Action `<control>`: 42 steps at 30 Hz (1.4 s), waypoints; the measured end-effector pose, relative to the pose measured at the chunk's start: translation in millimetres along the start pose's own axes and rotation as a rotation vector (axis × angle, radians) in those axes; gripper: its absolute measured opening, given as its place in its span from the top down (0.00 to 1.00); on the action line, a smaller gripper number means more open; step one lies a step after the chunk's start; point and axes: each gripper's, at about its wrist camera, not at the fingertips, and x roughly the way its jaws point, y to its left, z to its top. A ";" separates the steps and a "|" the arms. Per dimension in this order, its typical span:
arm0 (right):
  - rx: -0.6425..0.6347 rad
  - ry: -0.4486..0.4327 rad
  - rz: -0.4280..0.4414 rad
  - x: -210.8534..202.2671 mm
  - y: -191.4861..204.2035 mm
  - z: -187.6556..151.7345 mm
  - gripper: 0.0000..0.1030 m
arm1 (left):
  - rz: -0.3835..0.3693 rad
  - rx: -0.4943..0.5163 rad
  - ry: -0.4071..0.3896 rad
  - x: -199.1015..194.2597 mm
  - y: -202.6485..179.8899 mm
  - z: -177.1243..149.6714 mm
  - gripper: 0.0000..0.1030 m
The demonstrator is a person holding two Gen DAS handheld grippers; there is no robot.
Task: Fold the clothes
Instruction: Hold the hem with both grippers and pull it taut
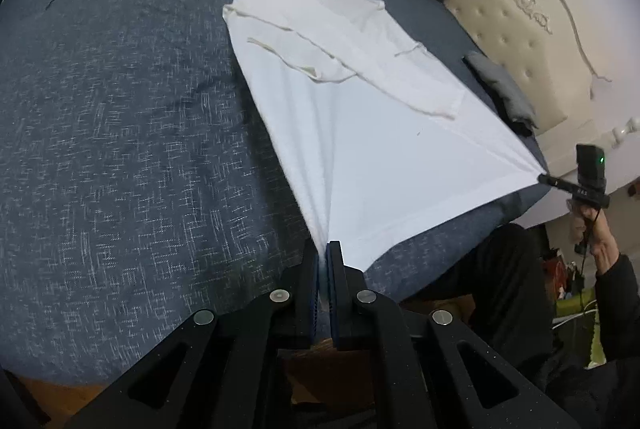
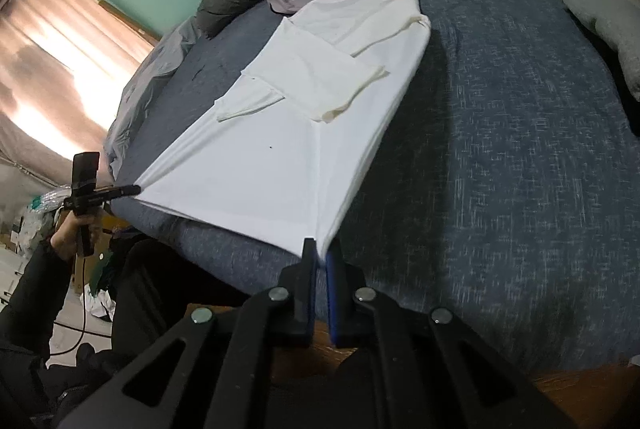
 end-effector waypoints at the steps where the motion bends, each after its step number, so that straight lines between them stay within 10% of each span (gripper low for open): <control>1: -0.004 0.001 0.002 -2.6 1.3 -2.3 0.96 | 0.000 0.000 -0.008 -3.1 -1.3 -2.1 0.96; 17: -0.071 -0.072 0.040 -72.9 37.3 -26.6 1.00 | 0.001 0.091 -0.053 -55.9 -33.5 -37.0 0.98; 28: 0.090 0.143 -0.072 36.7 3.1 -22.1 0.96 | 0.003 0.056 -0.010 -26.9 -16.2 -31.5 0.98; 32: 0.137 0.210 -0.100 80.8 -7.2 -17.8 0.68 | -0.002 0.051 -0.005 -23.4 -13.3 -28.8 0.98; 42: 0.212 0.304 -0.145 129.3 -21.3 -19.8 0.62 | -0.012 0.053 0.005 -16.4 -8.6 -24.0 0.98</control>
